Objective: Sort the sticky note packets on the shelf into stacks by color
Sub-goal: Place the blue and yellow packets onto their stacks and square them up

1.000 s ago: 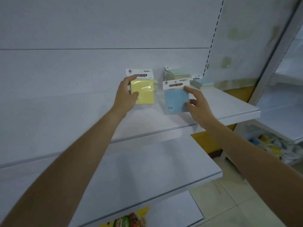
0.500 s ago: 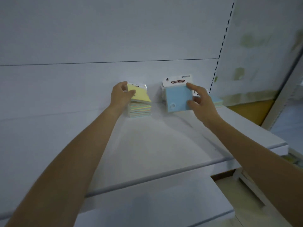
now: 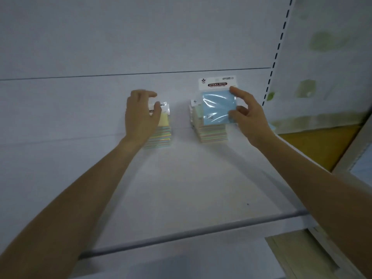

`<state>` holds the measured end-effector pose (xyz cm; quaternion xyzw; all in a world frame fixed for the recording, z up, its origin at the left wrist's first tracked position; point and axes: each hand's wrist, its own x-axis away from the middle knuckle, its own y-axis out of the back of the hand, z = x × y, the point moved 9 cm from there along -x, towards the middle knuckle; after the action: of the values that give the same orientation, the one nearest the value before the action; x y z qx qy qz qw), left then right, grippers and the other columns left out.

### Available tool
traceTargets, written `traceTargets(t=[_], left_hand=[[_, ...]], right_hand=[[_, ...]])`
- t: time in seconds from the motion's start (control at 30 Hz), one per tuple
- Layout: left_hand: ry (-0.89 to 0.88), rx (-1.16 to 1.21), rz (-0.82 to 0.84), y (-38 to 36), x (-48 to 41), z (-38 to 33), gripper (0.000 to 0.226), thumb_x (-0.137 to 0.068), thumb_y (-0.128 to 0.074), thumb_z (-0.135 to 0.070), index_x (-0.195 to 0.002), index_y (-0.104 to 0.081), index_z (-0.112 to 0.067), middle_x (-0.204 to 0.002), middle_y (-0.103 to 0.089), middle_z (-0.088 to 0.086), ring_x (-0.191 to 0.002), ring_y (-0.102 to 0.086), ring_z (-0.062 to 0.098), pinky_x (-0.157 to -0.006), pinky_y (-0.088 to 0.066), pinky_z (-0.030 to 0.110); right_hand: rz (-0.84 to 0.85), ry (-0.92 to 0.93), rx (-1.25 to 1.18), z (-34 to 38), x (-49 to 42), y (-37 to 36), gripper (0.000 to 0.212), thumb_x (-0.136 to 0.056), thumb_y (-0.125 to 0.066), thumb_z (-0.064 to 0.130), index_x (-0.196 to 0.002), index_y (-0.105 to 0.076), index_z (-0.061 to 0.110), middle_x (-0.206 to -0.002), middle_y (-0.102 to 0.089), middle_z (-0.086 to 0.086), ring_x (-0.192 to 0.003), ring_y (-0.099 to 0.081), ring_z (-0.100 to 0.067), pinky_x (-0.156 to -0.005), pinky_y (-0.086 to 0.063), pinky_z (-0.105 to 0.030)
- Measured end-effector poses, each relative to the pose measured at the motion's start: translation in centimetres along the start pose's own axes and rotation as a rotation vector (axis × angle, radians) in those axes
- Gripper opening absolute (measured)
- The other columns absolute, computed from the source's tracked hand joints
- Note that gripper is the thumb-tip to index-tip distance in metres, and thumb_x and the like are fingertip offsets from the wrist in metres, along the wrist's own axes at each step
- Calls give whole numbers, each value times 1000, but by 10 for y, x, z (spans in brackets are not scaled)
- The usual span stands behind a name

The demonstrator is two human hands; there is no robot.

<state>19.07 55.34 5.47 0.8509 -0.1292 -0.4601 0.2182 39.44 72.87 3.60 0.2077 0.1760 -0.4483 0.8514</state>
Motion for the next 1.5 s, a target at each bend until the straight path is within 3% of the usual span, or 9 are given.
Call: traceTargets(t=[0.27,0.4,0.53,0.63,0.73,0.9,1.23,1.33,1.5], left_hand=[[-524,-10,381,-98,70,-157,35,-85,-42,-26,-111,-61,-12,-107,-64,8,-94,-60,17,-76,-41,25],[-394,-78,620,-159,94,-169,36,-91,-48,-31,-124,-51,-19,-124,-55,2,-114,-55,20,-90,-47,35],[-300,-188,815,-194,109,-157,51,-90,-46,-46,-136,-40,-25,-142,-43,-1,-131,-38,18,-108,-35,33],[-190,-170,893,-201,117,-144,52,-90,-44,-50,-138,-38,-32,-151,-32,-8,-140,-25,12,-116,-24,33],[-164,-159,883,-201,117,-141,51,-89,-45,-50,-137,-38,-35,-151,-31,-11,-141,-22,9,-116,-22,31],[-161,-141,857,-201,114,-141,51,-87,-49,-51,-135,-41,-35,-149,-35,-10,-139,-27,10,-115,-25,31],[-176,-132,828,-200,113,-139,58,-81,-47,-60,-132,-46,-32,-146,-40,-11,-137,-32,9,-114,-28,31],[-248,-106,663,-181,107,-153,66,-72,-37,-67,-120,-58,-27,-133,-56,-11,-125,-50,9,-104,-41,27],[-585,-88,186,-111,87,-174,31,-83,-52,-37,-97,-69,-15,-95,-74,1,-88,-68,17,-74,-53,29]], right_hand=[[-123,-114,-62,-34,-18,93,58,-82,-43,-11,-130,-48,22,-110,-48,0,-70,-49,-9,-66,-47,-15],[-152,-199,-51,-63,-26,120,56,-83,-41,-9,-130,-48,22,-104,-50,5,-74,-52,-11,-65,-48,-17],[-137,-248,-4,-89,-33,131,54,-83,-38,-10,-130,-48,15,-114,-47,1,-90,-52,-16,-53,-44,-3],[-79,-290,24,-105,-39,125,53,-86,-36,-7,-132,-46,16,-132,-46,-4,-100,-46,-14,-68,-44,-12],[-31,-312,73,-114,-43,118,51,-88,-35,-3,-134,-43,18,-141,-43,-5,-101,-44,-15,-82,-38,-24],[47,-286,318,-121,-48,113,50,-91,-36,4,-140,-35,14,-143,-40,-9,-122,-46,-27,-93,-39,-29],[112,-389,512,-133,-49,104,43,-93,-33,15,-135,-43,18,-140,-42,-15,-130,-31,-30,-105,-30,-32],[3,-231,552,-106,-50,109,40,-92,-38,11,-132,-44,13,-142,-41,-11,-129,-32,-30,-106,-28,-34],[-55,235,444,-20,-43,71,41,-89,-39,11,-129,-47,6,-138,-43,-17,-129,-37,-31,-100,-22,-19]])
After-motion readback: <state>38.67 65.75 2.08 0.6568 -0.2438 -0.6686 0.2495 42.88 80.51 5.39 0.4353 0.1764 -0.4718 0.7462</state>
